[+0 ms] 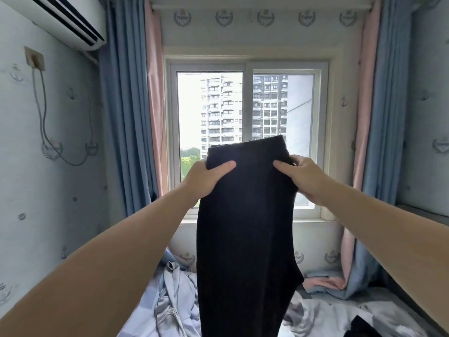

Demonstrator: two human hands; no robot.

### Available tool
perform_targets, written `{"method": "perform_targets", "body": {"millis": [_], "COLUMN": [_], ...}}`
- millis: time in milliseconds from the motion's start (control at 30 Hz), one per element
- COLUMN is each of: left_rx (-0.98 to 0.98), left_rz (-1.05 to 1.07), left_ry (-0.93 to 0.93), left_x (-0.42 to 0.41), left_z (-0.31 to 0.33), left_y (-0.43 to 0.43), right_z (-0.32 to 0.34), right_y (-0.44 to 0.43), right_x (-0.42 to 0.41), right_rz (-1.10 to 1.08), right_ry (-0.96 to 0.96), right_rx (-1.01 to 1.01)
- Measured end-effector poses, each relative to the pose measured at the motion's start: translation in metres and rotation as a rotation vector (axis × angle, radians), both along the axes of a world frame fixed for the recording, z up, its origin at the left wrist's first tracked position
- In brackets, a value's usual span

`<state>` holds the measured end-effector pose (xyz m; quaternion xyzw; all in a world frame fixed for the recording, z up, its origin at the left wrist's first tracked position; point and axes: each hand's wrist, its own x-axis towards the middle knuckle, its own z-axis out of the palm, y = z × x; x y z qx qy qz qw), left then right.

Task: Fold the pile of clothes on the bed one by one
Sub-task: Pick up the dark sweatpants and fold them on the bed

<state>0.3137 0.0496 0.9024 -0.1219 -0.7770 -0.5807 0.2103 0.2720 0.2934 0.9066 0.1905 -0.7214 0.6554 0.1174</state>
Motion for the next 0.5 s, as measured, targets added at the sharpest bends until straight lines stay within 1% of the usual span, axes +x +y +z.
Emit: {"method": "perform_targets", "body": {"millis": [200,500], "left_rx": [-0.066,-0.07], "left_rz": [0.011,0.09], "left_ry": [0.113,0.092], "left_x": [0.095,0.206], "left_z": [-0.005,-0.018], "left_y": [0.041,0.104], "right_z": [-0.004,-0.015], "right_y": [0.043,0.107], "right_x": [0.086,0.202], "right_rz": [-0.022,-0.105], "right_ry": [0.056,0.145], "right_rx": [0.039,0.098]}}
